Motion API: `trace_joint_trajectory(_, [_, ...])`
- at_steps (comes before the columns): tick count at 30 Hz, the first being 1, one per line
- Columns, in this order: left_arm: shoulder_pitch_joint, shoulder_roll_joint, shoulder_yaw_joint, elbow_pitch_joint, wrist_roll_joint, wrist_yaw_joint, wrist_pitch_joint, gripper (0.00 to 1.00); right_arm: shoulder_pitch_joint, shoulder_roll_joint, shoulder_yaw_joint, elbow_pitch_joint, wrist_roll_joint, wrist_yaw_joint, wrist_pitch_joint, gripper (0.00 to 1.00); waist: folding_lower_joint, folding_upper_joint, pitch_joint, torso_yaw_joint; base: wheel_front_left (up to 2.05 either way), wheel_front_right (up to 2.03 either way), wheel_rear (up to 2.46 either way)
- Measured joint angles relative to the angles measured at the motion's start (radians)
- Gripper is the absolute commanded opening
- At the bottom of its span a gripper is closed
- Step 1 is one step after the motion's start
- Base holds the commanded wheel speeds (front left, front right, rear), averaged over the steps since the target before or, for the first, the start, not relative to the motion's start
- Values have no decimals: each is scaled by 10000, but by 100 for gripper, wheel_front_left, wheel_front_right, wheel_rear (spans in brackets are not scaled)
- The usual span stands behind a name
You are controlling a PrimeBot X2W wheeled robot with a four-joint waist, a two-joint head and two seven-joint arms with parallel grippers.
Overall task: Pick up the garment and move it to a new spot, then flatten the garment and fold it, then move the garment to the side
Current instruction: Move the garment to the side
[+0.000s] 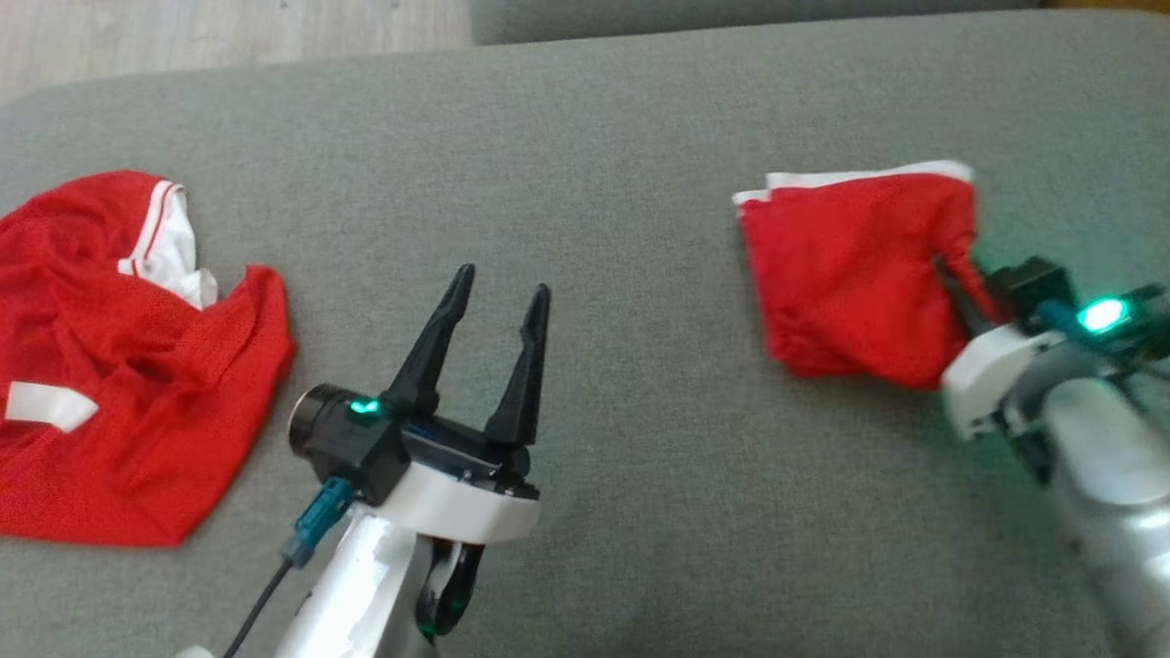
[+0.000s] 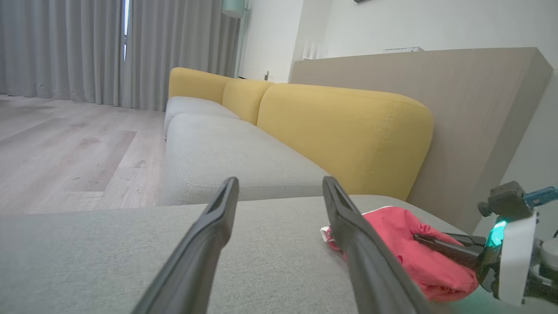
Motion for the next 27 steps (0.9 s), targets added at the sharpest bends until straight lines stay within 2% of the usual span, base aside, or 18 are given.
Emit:
trace_joint_trajectory(7, [-212, 2, -357, -52, 0, 81, 0, 100, -802, -2387, 1712, 33, 1087, 0, 397, 0, 1, 0, 309, -40, 0, 0, 0])
trace_joint_trajectory(10, [-384, -2, -385, -82, 0, 79, 0, 100, -1015, -3133, 2079, 173, 1582, 0, 566, 0, 1, 0, 437, 61, 0, 0, 0])
trace_joint_trajectory(18, [-500, 0, -343, -111, 0, 65, 0, 100, -1556, -4065, 2253, 558, 2360, 0, 949, 0, 2, 0, 877, 394, 0, 0, 0])
trace_joint_trajectory(25, [-501, 0, -295, -115, 4, 52, 0, 100, -1781, -4249, 1730, 945, 2387, 0, 930, 0, 1, 0, 1016, 482, 0, 0, 0])
trace_joint_trajectory(26, [-501, 0, -268, -115, 4, 50, 0, 100, -1787, -4249, 1626, 1003, 2366, 0, 917, 14, 1, 0, 1006, 477, 0, 0, 0])
trace_joint_trajectory(27, [-501, 0, -238, -115, 4, 50, 0, 100, -1801, -4249, 1532, 1081, 2316, 0, 861, 85, 1, 0, 988, 469, 0, 0, 0])
